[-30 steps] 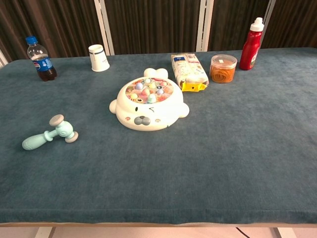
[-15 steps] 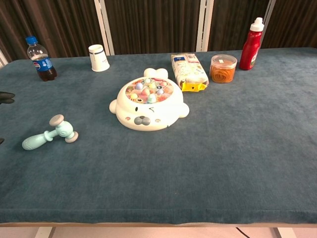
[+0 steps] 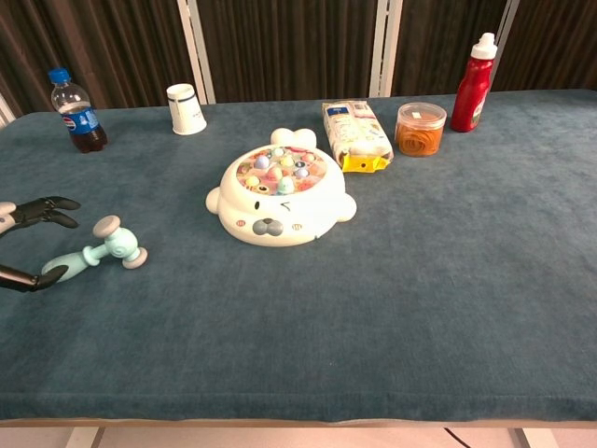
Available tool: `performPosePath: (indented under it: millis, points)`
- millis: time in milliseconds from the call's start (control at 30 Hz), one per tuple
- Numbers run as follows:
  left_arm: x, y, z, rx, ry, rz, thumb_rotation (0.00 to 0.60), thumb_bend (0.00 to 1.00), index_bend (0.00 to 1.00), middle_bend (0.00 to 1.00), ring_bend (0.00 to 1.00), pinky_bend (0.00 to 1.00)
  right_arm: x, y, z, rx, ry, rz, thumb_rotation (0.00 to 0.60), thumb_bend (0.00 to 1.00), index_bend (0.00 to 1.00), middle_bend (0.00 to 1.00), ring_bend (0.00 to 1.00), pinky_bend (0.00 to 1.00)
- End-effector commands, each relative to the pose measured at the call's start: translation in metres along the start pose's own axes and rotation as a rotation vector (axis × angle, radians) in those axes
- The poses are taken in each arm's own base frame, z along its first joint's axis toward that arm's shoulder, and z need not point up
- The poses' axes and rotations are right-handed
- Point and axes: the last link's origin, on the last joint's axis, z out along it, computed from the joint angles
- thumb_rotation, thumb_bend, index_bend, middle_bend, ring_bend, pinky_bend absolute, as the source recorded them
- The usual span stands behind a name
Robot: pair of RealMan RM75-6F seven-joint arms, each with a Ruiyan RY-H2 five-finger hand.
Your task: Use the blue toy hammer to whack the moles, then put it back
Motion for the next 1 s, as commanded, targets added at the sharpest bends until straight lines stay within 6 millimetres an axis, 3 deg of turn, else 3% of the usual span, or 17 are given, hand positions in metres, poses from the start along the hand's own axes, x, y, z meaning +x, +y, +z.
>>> performPosePath:
  millis: [33,300,1000]
  points:
    - [-0.007,0.003,0.002,-0.002,0.009,0.025,0.6,0.39,0.16,0.2,0.06,0.0,0.0,0.0,-0.001,0.004,-0.004,-0.001,0.6,0.09,0.0,0.0,0.0,0.03]
    - [-0.02,0.009,0.013,0.019,0.049,0.037,0.6,0.39,0.24,0.31,0.11,0.0,0.002,0.0,-0.004,0.009,0.004,0.004,0.6,0.09,0.0,0.0,0.0,0.03]
    - [-0.025,0.015,0.027,0.042,0.069,0.061,0.6,0.41,0.36,0.36,0.16,0.0,0.002,0.001,-0.005,0.013,0.004,0.007,0.6,0.09,0.0,0.0,0.0,0.03]
